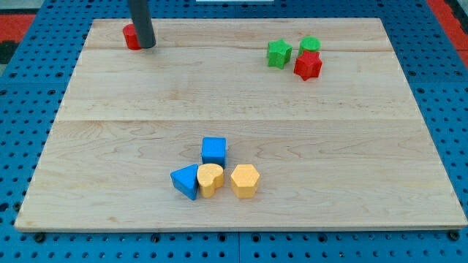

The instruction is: Point your arm towards center

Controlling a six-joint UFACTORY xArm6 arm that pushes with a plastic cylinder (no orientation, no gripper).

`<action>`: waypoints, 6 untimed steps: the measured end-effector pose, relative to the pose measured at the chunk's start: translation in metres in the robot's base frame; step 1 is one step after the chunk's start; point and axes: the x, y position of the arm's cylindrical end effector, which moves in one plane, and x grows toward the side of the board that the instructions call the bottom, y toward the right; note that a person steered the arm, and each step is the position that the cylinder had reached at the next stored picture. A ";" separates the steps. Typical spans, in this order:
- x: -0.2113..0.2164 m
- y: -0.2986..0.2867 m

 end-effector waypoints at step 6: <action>0.043 0.134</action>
